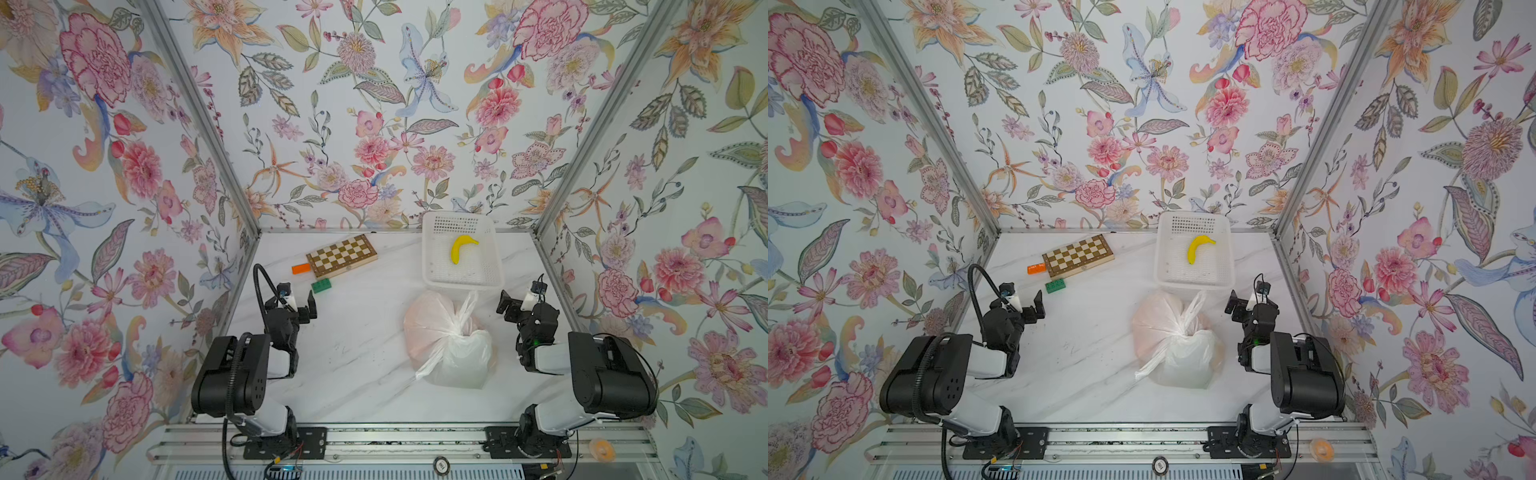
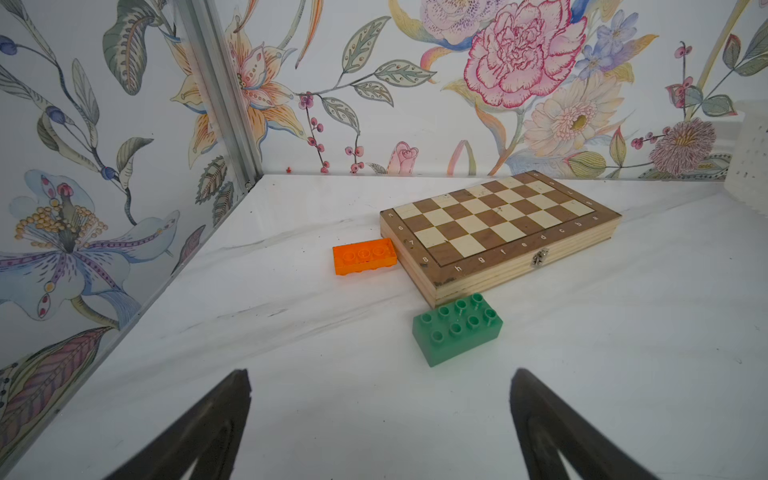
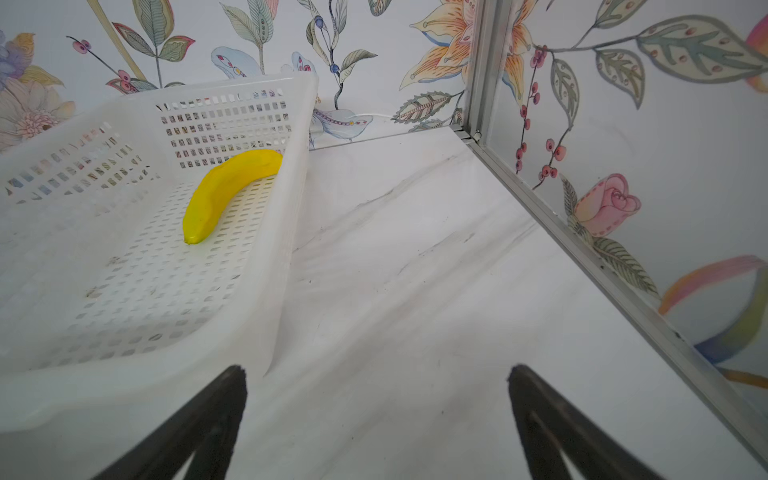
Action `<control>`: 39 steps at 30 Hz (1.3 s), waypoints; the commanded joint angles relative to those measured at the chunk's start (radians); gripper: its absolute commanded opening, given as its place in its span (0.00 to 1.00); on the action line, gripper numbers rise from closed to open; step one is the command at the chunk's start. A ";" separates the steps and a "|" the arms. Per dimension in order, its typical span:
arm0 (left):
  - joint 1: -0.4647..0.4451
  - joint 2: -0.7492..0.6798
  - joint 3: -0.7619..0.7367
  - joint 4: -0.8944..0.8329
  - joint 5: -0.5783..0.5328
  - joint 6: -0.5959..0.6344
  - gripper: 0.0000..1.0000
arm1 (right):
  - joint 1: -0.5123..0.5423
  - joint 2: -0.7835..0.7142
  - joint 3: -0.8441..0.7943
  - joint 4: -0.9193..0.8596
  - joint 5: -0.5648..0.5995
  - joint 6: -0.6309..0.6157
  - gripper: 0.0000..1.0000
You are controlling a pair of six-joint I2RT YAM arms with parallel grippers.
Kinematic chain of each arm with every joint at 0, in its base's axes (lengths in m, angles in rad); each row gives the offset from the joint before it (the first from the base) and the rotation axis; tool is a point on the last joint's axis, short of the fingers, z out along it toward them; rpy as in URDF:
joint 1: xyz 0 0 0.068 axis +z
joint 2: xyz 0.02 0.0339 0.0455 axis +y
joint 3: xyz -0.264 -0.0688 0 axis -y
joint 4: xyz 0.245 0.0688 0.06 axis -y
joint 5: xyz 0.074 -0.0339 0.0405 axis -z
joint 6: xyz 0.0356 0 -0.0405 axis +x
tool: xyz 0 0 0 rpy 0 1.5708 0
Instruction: Untie the knot of the plastic bag and take out the fruit
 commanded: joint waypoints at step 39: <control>-0.007 -0.071 0.005 -0.029 0.012 0.023 0.99 | 0.015 -0.122 -0.041 -0.022 0.032 0.005 0.99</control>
